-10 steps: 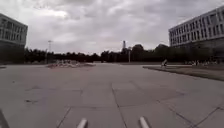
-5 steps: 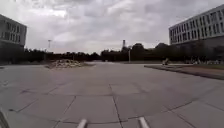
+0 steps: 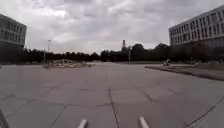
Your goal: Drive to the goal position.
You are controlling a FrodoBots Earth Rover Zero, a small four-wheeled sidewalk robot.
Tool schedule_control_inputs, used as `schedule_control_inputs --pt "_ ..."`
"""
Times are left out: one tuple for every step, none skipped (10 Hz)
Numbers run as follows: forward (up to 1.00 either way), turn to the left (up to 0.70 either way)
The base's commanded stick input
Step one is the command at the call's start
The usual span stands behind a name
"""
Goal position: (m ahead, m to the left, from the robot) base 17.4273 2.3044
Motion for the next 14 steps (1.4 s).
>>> schedule_control_inputs --pt "0.70 0.35" --pt "0.70 0.35" --pt "0.70 0.03" --pt "0.70 0.00" --pt "0.70 0.00" --pt "0.70 0.00" --pt "0.70 0.00" --pt "0.70 0.00" --pt "0.70 0.00" --pt "0.70 0.00" --pt "0.70 0.00" --pt "0.70 0.00" --pt "0.70 0.00" --pt "0.70 0.00"
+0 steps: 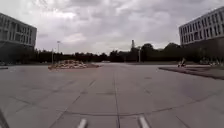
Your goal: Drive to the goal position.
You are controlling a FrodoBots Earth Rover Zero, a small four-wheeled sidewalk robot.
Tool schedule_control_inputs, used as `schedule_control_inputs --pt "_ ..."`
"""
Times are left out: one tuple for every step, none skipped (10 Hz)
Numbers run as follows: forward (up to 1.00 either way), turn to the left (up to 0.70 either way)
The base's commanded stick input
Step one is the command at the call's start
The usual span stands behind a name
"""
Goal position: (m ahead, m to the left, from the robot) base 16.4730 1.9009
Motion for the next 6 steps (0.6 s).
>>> schedule_control_inputs --pt "0.70 0.00" --pt "0.70 0.00" --pt "0.70 0.00" --pt "0.70 0.00" --pt "0.70 0.00" --pt "0.70 0.00"
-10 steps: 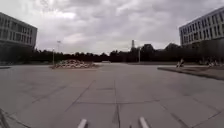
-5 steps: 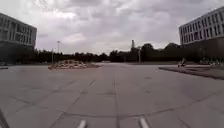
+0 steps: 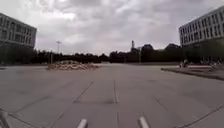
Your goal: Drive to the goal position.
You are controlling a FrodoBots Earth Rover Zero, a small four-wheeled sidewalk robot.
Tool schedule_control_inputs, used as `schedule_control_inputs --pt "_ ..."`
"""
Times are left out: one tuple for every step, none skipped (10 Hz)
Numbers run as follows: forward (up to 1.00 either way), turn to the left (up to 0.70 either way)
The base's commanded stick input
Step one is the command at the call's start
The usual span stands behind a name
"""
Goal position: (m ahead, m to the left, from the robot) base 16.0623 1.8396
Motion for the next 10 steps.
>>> schedule_control_inputs --pt "0.70 0.00" --pt "0.70 0.00" --pt "0.70 0.00" --pt "0.70 0.00" --pt "0.70 0.00" --pt "0.70 0.00" --pt "0.70 0.00" --pt "0.70 0.00" --pt "0.70 0.00" --pt "0.70 0.00"
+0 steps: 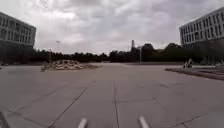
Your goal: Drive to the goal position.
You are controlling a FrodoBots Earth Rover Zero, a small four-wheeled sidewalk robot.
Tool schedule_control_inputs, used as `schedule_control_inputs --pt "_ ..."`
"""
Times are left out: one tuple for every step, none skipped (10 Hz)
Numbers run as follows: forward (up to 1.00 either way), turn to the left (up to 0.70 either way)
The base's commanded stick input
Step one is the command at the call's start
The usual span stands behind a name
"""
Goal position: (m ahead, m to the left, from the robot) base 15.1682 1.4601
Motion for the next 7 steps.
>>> schedule_control_inputs --pt "0.70 0.00" --pt "0.70 0.00" --pt "0.70 0.00" --pt "0.70 0.00" --pt "0.70 0.00" --pt "0.70 0.00" --pt "0.70 0.00"
